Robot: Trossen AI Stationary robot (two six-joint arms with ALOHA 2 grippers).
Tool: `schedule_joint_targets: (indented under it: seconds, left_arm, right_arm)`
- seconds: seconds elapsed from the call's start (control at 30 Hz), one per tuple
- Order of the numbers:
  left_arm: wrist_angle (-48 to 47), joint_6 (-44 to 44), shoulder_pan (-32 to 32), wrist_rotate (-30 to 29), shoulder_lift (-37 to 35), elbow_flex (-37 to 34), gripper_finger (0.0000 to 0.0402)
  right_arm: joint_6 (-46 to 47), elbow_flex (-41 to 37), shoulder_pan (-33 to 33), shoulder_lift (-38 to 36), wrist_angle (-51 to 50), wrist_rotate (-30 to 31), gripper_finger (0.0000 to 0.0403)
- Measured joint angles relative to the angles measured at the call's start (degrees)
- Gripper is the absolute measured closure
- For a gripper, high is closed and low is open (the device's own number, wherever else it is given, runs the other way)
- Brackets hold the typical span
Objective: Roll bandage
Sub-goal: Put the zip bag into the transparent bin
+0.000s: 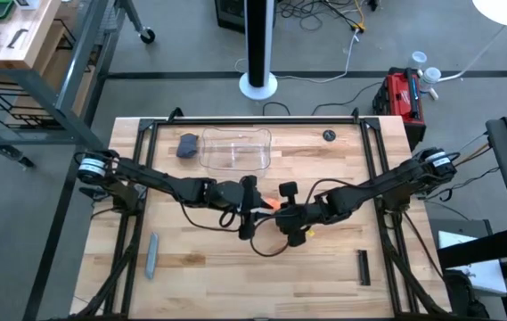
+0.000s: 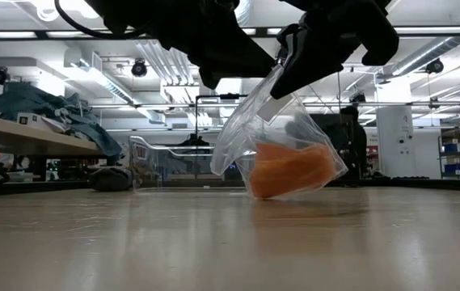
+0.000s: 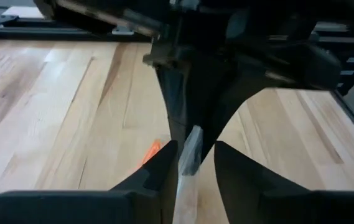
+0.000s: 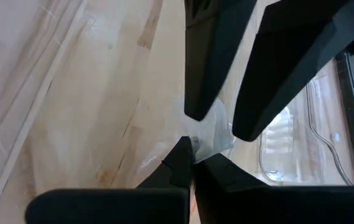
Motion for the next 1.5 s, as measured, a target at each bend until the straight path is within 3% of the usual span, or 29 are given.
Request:
schedule_joint_targets:
  seconds: [0.2,0.33,0.5,0.8,1.0,1.37,1.5]
  left_arm:
    - [-0.03,2.48,0.01,-0.59,0.90,-0.20,0.0332]
    - [0.86,7.49,-0.31,-0.52,0.74,-0.33,0.0391]
    - [1.13,5.91,-0.32,-1.22,0.55,-0.36,0.0400]
    - [0.37,5.25,-0.29,-1.46,0.49,-0.73,0.0368]
    - [0.35,7.12,-0.49,-2.64,0.49,-0.73,0.0396]
    - [0.90,11.21,-1.98,-3.38,-1.17,-0.73,0.0401]
    - [0.54,11.19,-3.05,-3.90,-1.90,-0.73,0.0401]
  right_arm:
    - [0.39,-0.07,0.00,0.00,-0.07,-0.09,0.0403]
    - [0.39,-0.07,0.00,0.00,-0.10,-0.08,0.0403]
    - [0.42,-0.07,0.00,-0.04,-0.05,-0.11,0.0403]
    - [0.33,-0.07,0.00,-0.04,-0.02,-0.30,0.0403]
    - [4.06,-0.07,0.00,-0.04,-0.11,-0.52,0.0401]
    - [11.42,-0.32,-0.04,-0.21,-1.13,-1.64,0.0311]
    - [11.84,-3.14,-0.04,-1.01,4.15,-2.11,0.0277]
